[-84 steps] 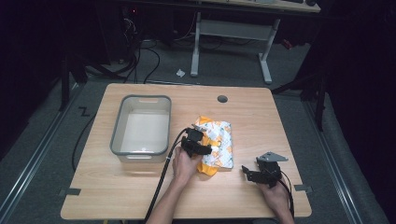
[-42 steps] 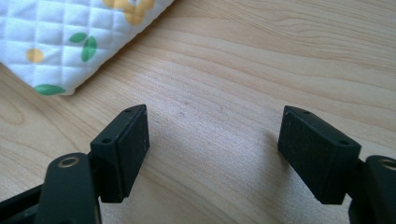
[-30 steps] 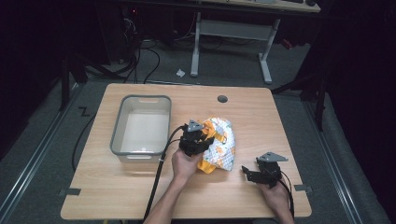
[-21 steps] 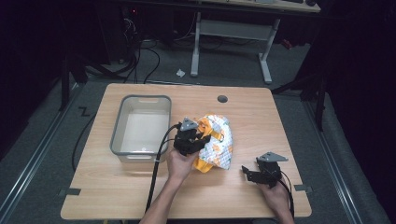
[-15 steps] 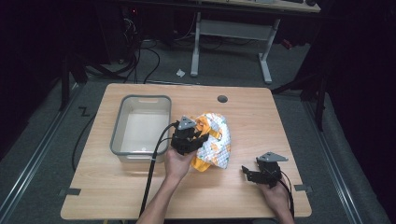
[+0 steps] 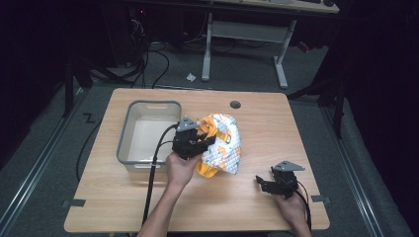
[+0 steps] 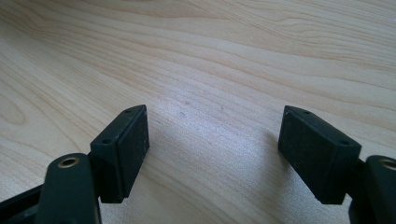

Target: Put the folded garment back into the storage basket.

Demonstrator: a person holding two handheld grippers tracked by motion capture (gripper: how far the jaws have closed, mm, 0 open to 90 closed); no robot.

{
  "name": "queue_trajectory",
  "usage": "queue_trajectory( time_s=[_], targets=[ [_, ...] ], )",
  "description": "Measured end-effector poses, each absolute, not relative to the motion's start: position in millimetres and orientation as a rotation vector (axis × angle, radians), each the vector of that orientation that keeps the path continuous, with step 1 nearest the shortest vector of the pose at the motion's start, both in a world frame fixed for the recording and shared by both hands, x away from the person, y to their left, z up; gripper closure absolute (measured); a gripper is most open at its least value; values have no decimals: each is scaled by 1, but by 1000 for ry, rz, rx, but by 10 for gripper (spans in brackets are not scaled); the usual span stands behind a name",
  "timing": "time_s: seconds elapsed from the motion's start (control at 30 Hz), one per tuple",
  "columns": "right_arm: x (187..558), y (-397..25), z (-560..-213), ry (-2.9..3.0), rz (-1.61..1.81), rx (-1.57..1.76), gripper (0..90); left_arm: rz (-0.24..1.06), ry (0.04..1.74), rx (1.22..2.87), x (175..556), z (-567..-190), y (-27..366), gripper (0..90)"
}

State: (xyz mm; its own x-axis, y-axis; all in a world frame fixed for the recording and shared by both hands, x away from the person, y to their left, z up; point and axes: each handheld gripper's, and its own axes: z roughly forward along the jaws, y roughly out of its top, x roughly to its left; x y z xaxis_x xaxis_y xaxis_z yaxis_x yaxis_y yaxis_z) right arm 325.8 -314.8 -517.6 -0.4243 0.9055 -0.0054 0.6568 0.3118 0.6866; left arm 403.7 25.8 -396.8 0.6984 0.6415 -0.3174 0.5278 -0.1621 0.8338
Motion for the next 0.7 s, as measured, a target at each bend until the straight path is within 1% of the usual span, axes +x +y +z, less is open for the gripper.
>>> queue_trajectory(
  time_s=[0.1, 0.3, 0.4, 0.53, 0.7],
  targets=[
    [326, -315, -518, 2194, 868, 1391, 248, 155, 918, 1830, 403, -390, 30, 745],
    [326, -315, -518, 2195, 869, 1390, 248, 157, 924, 1819, 404, -384, 40, 745],
    [325, -314, -518, 2192, 867, 1397, 248, 138, 929, 1797, 405, -383, 46, 745],
    [325, -314, -517, 2193, 867, 1398, 248, 79, 926, 1766, 408, -381, 55, 745],
    [325, -314, -518, 2191, 867, 1398, 248, 109, 940, 1763, 408, -378, 65, 745]
  ],
)
